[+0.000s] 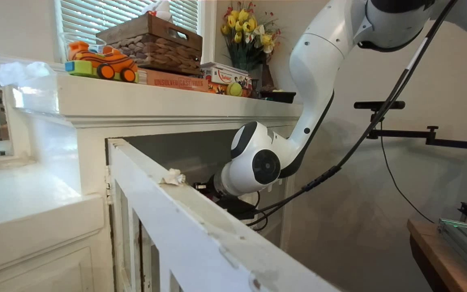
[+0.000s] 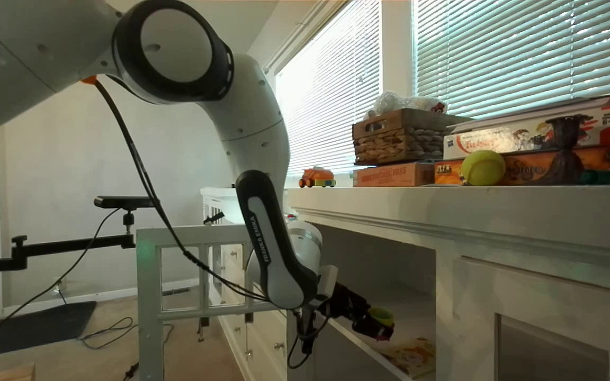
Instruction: Place the stacked bowls in the cabinet then unstack them.
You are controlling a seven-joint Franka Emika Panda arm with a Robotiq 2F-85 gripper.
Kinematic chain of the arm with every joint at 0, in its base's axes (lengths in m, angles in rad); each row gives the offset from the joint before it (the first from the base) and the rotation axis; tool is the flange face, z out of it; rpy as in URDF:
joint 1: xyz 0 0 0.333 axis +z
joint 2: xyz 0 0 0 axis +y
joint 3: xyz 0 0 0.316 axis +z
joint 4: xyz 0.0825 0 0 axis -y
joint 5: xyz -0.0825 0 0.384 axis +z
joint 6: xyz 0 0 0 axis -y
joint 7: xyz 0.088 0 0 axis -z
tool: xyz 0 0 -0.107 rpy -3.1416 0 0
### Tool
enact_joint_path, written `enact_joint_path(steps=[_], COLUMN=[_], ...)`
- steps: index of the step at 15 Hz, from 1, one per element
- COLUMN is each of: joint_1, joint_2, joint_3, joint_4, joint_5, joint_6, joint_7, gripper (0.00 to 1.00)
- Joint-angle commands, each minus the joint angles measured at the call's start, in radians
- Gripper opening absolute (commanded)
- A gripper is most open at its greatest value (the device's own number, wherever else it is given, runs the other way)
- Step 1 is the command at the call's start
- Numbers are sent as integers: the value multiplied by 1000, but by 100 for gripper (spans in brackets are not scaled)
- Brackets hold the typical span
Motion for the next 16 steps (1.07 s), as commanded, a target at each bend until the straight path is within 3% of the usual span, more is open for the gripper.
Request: enact_joint_path(steps=[1, 6, 7, 16], joint_1=[10, 37, 86, 177], joint_2=[70, 111, 110, 159], joint_3=[14, 15, -32, -78], joint_4=[77, 127, 141, 220], joint_5=[-19, -31, -12, -8], joint_6=[-41, -54, -34, -29], joint_7=[27, 24, 41, 25], gripper=[37, 37, 37, 37])
